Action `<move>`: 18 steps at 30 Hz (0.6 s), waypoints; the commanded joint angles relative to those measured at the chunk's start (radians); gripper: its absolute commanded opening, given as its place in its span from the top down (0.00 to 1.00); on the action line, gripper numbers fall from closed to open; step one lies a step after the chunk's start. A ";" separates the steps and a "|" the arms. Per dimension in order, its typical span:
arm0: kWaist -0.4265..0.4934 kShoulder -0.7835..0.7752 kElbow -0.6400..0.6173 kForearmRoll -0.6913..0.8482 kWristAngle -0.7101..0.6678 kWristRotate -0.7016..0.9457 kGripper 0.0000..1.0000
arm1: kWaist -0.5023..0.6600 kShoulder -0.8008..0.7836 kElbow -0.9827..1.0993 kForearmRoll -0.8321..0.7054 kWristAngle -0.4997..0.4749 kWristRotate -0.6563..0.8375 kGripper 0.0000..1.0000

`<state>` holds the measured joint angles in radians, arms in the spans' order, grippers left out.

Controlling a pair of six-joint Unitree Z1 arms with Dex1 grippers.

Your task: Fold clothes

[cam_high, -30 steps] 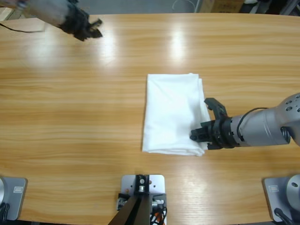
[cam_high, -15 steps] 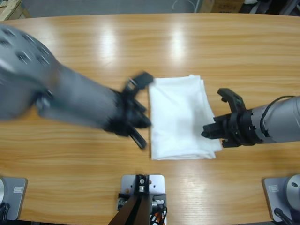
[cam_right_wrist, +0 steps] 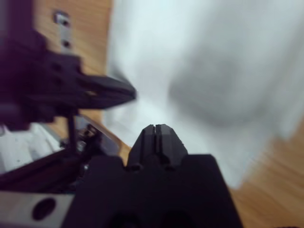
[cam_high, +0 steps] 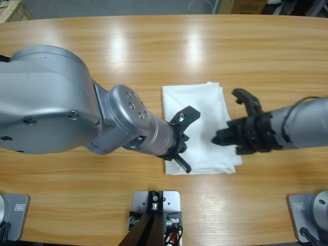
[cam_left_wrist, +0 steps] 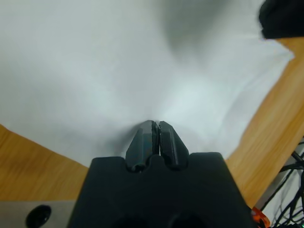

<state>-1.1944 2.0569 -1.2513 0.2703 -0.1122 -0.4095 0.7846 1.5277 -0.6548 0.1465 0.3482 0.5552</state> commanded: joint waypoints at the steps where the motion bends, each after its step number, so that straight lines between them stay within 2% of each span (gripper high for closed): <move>1: 0.015 0.094 -0.030 0.003 0.011 -0.020 1.00 | -0.072 0.197 -0.006 -0.130 0.051 -0.049 1.00; 6: 0.015 0.119 -0.033 0.011 -0.012 -0.027 1.00 | -0.103 0.269 -0.008 -0.171 0.056 -0.070 1.00; 10: 0.015 0.131 -0.036 0.014 -0.037 -0.030 1.00 | -0.132 0.282 -0.004 -0.161 0.015 -0.070 1.00; 18: 0.015 0.164 -0.099 0.085 -0.053 -0.032 1.00 | -0.214 0.195 -0.005 -0.082 -0.106 -0.115 1.00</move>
<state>-1.1671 2.1175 -1.3137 0.2820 -0.1396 -0.4345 0.6414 1.7480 -0.6615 -0.0019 0.3556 0.4726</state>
